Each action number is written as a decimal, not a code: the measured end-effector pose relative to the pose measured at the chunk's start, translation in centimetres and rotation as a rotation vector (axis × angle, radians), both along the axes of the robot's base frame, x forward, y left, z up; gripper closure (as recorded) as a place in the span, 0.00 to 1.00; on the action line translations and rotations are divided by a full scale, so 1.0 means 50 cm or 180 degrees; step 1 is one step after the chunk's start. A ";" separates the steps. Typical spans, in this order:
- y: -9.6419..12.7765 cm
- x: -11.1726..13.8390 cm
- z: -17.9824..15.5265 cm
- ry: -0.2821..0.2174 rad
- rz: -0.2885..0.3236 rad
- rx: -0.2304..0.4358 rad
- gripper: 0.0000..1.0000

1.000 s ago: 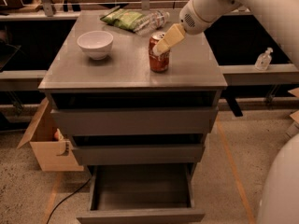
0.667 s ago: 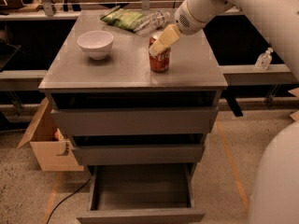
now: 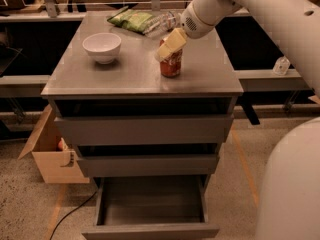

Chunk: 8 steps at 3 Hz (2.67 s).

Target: Place coke can into bottom drawer

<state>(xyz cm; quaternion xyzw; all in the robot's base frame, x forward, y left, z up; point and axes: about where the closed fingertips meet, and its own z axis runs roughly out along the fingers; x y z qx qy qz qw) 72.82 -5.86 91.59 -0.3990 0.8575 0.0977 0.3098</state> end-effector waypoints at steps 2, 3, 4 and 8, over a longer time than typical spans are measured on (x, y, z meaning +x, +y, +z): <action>0.017 0.003 -0.016 0.0023 0.0062 0.0071 0.28; 0.032 0.006 -0.021 0.0018 0.0121 0.0118 0.51; 0.049 -0.006 -0.005 -0.0037 0.0221 0.0116 0.74; 0.071 -0.211 0.027 0.0029 0.0396 -0.0232 1.00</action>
Offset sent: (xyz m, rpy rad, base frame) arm 0.0031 0.0110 -0.0094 0.0465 0.0052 0.0287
